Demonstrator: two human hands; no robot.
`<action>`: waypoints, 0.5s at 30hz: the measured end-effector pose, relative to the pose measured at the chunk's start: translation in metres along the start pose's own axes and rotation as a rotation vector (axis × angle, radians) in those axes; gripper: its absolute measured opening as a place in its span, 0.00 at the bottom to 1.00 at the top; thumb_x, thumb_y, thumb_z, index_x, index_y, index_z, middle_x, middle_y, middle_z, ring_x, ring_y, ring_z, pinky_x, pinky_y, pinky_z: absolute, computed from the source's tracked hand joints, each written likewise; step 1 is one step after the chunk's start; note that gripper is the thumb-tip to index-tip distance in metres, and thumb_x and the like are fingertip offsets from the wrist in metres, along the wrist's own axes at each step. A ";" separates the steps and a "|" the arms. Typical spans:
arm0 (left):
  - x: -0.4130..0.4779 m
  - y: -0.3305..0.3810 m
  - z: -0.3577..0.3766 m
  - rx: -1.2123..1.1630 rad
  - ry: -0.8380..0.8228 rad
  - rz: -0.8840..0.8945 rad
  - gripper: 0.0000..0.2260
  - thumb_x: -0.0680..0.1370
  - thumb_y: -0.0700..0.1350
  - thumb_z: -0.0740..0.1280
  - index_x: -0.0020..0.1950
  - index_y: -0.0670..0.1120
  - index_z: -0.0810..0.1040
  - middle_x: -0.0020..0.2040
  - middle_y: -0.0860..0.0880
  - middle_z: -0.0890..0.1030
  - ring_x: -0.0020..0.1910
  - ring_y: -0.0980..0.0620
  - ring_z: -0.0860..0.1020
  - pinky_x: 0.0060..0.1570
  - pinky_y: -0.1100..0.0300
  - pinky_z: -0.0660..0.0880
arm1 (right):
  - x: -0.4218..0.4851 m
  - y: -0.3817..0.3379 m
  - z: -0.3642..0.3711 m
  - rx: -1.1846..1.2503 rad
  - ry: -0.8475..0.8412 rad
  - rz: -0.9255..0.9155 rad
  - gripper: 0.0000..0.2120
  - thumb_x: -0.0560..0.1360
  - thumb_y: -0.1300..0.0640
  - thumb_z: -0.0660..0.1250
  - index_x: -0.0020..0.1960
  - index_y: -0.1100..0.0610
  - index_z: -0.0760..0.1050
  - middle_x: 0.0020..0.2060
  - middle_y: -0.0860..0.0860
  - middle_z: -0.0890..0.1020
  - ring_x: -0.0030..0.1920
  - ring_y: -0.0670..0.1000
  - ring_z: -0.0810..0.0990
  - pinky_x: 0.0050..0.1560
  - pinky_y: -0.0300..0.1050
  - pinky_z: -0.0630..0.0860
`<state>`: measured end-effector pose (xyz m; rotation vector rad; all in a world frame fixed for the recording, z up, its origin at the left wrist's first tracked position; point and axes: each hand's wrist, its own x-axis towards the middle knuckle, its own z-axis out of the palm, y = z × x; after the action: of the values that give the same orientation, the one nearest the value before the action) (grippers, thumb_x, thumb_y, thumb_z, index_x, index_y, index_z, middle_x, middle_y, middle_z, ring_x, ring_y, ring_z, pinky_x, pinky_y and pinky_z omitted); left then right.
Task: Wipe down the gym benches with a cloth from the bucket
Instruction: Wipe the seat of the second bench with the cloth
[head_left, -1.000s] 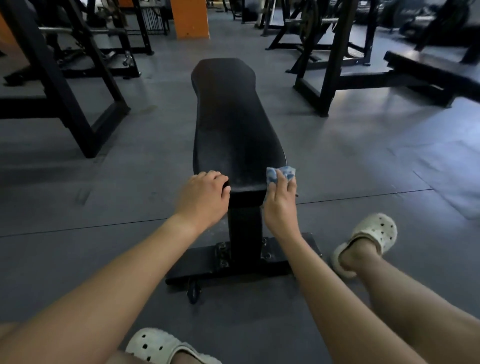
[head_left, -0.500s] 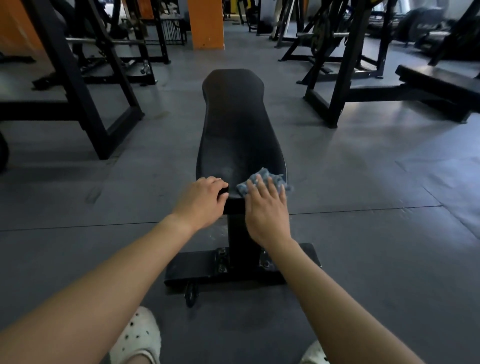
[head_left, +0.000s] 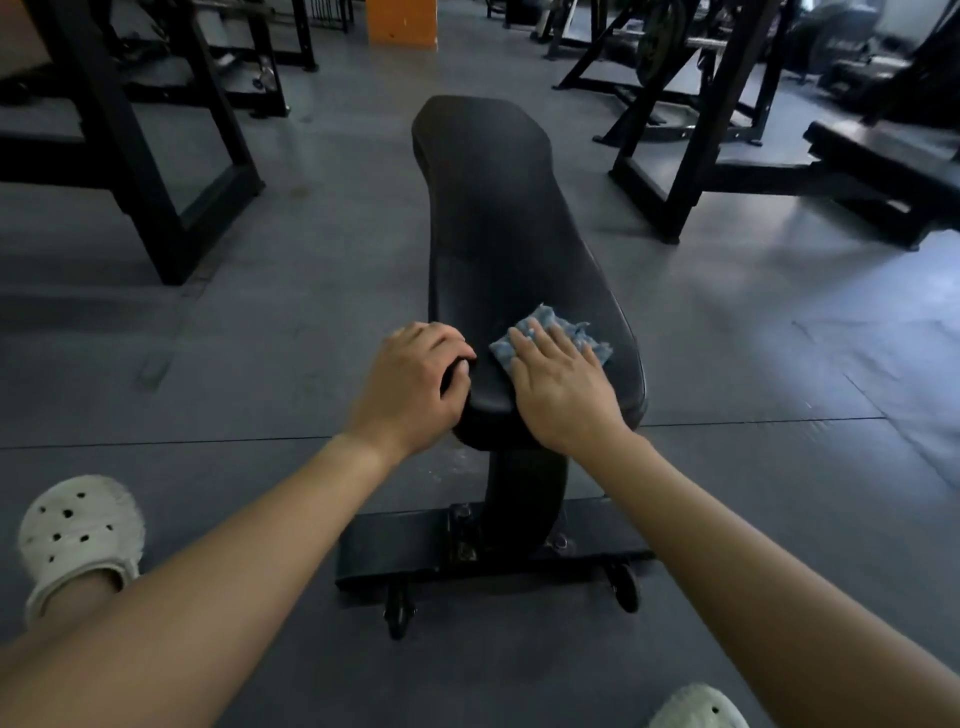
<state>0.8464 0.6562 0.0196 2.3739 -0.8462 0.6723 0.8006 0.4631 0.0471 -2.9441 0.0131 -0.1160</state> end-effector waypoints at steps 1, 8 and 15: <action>0.005 -0.009 0.001 -0.009 0.001 -0.001 0.09 0.80 0.45 0.63 0.53 0.47 0.82 0.54 0.50 0.81 0.55 0.48 0.77 0.60 0.48 0.73 | -0.003 -0.008 0.001 -0.003 -0.018 -0.070 0.26 0.85 0.46 0.42 0.83 0.48 0.52 0.82 0.48 0.51 0.82 0.50 0.45 0.80 0.53 0.42; 0.019 -0.034 0.007 -0.090 -0.019 0.078 0.08 0.79 0.43 0.63 0.53 0.46 0.81 0.52 0.51 0.80 0.53 0.49 0.77 0.61 0.50 0.72 | 0.034 0.022 -0.012 0.013 -0.133 -0.005 0.24 0.86 0.45 0.45 0.82 0.43 0.53 0.82 0.45 0.51 0.81 0.46 0.45 0.81 0.52 0.43; 0.016 -0.039 0.011 -0.119 -0.025 0.136 0.08 0.80 0.41 0.63 0.53 0.43 0.81 0.52 0.47 0.79 0.52 0.45 0.77 0.55 0.48 0.73 | -0.001 -0.026 0.007 0.036 0.048 0.187 0.25 0.85 0.46 0.45 0.82 0.46 0.56 0.82 0.46 0.54 0.81 0.47 0.48 0.80 0.49 0.42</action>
<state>0.8872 0.6681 0.0093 2.2380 -1.0370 0.6282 0.8001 0.4898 0.0449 -2.8852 0.2896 -0.1571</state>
